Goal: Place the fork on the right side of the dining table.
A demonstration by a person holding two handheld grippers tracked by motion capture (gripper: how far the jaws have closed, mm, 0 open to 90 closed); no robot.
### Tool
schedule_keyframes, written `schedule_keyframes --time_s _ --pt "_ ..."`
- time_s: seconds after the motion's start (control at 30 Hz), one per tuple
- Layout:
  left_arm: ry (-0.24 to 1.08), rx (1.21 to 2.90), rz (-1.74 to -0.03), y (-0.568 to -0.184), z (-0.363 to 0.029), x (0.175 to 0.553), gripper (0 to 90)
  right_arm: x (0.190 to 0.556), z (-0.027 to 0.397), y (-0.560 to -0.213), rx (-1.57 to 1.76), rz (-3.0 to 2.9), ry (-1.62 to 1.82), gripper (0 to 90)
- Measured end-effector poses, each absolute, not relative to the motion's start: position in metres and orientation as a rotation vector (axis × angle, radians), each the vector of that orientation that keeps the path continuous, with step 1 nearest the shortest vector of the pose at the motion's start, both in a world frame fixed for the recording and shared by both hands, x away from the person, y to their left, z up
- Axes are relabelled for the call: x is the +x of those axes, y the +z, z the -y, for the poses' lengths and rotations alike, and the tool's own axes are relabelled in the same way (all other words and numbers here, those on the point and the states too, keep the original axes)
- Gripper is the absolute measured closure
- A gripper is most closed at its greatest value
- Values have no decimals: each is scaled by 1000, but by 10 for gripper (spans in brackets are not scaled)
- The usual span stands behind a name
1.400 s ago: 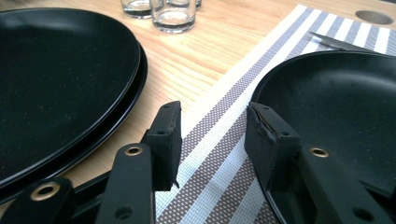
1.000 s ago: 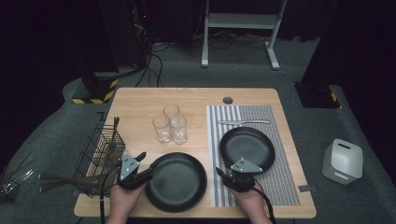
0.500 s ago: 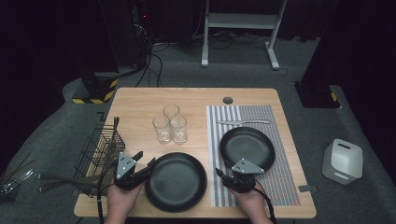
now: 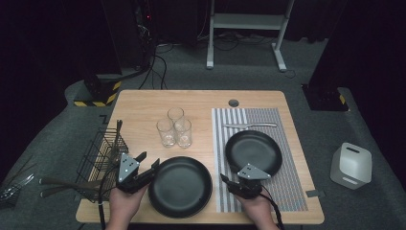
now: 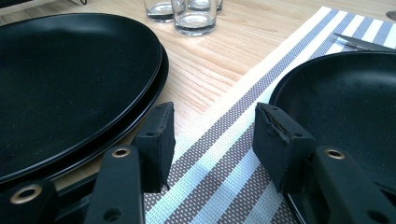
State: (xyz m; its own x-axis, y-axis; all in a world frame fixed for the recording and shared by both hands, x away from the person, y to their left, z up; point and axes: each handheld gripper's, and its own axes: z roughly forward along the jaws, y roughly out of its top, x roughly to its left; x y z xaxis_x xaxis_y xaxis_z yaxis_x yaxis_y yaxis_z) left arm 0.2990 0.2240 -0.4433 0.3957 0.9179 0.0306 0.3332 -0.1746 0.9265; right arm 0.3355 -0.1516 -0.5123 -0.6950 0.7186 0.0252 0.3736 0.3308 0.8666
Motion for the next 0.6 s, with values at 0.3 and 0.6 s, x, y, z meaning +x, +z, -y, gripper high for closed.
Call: schedule_keyframes --time_s 0.3,0.6 --pt "790 1672 -1115 -428 -227 300 432 337 154 -512 1011 -2219 1321 474" --pt "802 1649 -1121 -418 -233 300 430 336 153 -513 1012 -2222 1310 460"
